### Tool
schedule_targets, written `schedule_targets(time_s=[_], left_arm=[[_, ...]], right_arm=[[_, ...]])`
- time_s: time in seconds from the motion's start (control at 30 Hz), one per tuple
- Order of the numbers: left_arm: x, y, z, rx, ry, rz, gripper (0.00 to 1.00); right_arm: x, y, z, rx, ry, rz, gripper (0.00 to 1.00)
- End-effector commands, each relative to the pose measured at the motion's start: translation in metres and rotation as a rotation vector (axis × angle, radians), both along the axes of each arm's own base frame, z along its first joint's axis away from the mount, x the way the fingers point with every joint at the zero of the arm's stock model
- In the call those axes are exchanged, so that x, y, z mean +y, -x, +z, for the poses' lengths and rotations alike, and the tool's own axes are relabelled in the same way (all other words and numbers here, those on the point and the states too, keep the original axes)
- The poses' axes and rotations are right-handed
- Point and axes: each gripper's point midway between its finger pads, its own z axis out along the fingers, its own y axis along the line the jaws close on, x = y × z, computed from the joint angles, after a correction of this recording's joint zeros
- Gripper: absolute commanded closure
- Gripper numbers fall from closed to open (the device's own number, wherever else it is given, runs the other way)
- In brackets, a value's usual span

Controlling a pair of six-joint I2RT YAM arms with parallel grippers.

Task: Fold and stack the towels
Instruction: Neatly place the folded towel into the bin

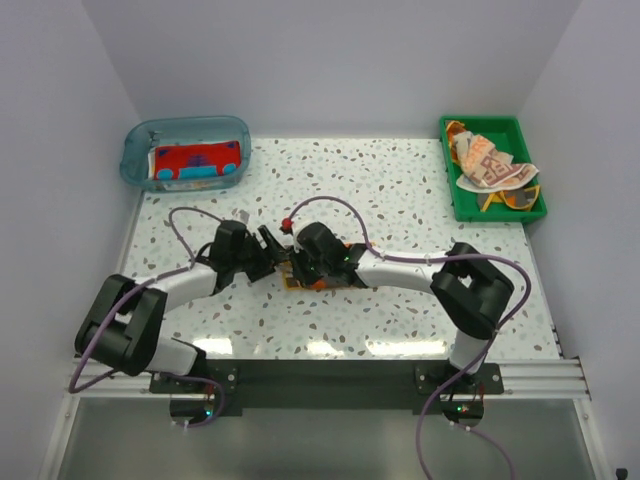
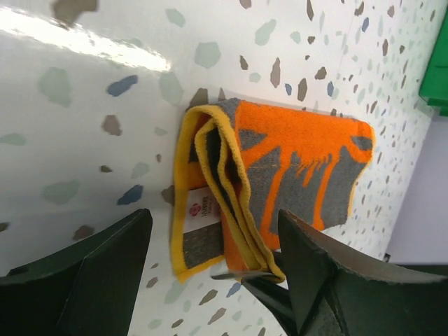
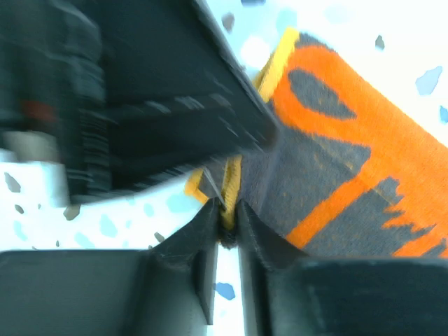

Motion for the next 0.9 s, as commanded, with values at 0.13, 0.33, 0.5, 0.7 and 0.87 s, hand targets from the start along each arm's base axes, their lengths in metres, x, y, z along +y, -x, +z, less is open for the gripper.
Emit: schedule_targets(time_s=[0.13,0.33,0.5,0.7,0.87], left_arm=[[0.069,-0.007,0.026,-0.084,-0.272,0.076,0.23],[0.072,-0.003,0.050,-0.142,-0.312,0.010,0.23],[0.042,-0.005,0.072,-0.193,-0.219,-0.094,0.29],[0.010,-0.010,0.089,-0.199,-0.134,-0.178,0.33],[0.018,-0.016,0.093,-0.228,-0.191,-0.167,0.24]], right_arm=[[-0.004,0.002,0.016,-0.001,0.052,0.009,0.42],[-0.058,-0.014,0.037,-0.015,0.083,-0.121,0.37],[-0.119,-0.043,0.030,0.009,0.141,-0.310,0.48],[-0.166,-0.057,-0.012,0.126,0.168,-0.435,0.56],[-0.194,-0.072,-0.041,0.177,0.212,-0.493,0.58]])
